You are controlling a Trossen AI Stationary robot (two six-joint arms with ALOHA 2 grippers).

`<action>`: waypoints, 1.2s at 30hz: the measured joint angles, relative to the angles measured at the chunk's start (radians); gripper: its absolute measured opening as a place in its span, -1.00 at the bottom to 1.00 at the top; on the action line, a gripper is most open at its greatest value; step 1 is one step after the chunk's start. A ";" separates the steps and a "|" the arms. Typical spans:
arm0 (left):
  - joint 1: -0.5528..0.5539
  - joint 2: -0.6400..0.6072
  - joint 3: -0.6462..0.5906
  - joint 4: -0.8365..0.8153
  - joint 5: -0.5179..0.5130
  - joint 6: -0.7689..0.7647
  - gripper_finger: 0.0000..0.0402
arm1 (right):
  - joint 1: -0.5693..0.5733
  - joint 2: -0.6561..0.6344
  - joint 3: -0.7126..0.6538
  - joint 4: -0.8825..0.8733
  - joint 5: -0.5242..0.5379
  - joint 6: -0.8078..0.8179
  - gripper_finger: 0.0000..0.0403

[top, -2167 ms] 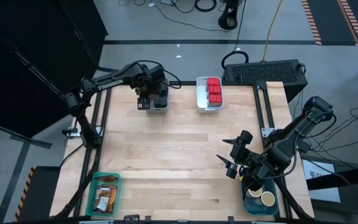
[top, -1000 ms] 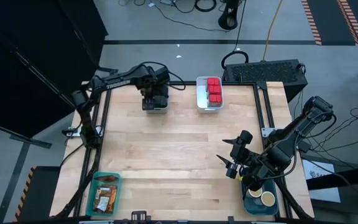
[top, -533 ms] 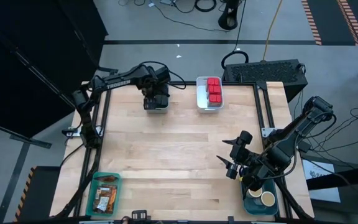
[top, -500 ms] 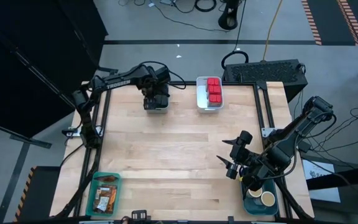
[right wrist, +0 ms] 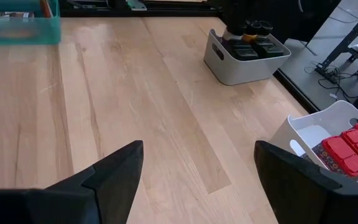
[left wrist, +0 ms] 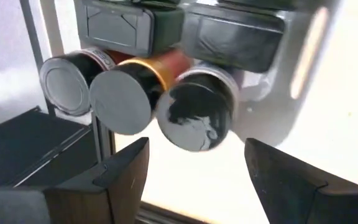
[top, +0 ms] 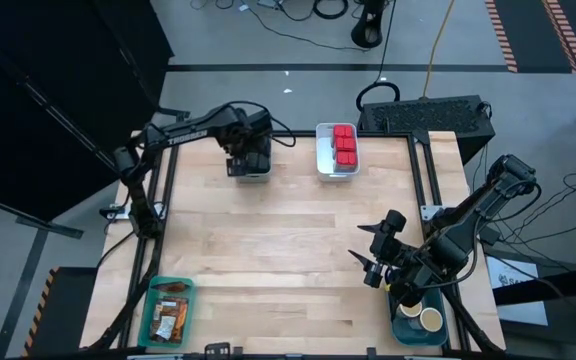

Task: Sort spices by type
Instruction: Adjust the gray bin

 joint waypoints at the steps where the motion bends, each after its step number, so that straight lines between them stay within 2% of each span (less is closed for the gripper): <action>1: -0.007 -0.009 0.000 -0.008 0.000 0.000 0.32 | 0.000 0.000 0.000 0.000 0.000 0.000 0.44; 6: -0.056 -0.058 0.001 -0.015 0.004 -0.035 0.32 | 0.000 0.000 0.000 0.000 0.000 0.000 0.44; 13: -0.170 -0.065 -0.006 0.084 0.107 -0.130 0.20 | 0.000 0.000 0.000 0.000 0.001 0.000 0.44; 18: -0.271 -0.060 -0.045 0.203 0.118 -0.129 -0.04 | 0.000 0.000 0.000 0.001 0.001 0.000 0.44; 23: -0.323 -0.052 -0.047 0.263 0.118 -0.131 -0.31 | 0.000 0.000 0.000 0.000 0.001 0.000 0.44; 29: -0.332 0.003 -0.049 0.282 0.158 -0.137 -0.64 | 0.000 0.000 0.000 0.004 -0.012 0.001 0.44; 36: -0.313 0.079 -0.049 0.284 0.158 -0.156 -0.97 | 0.000 0.000 0.000 0.009 -0.026 0.000 0.44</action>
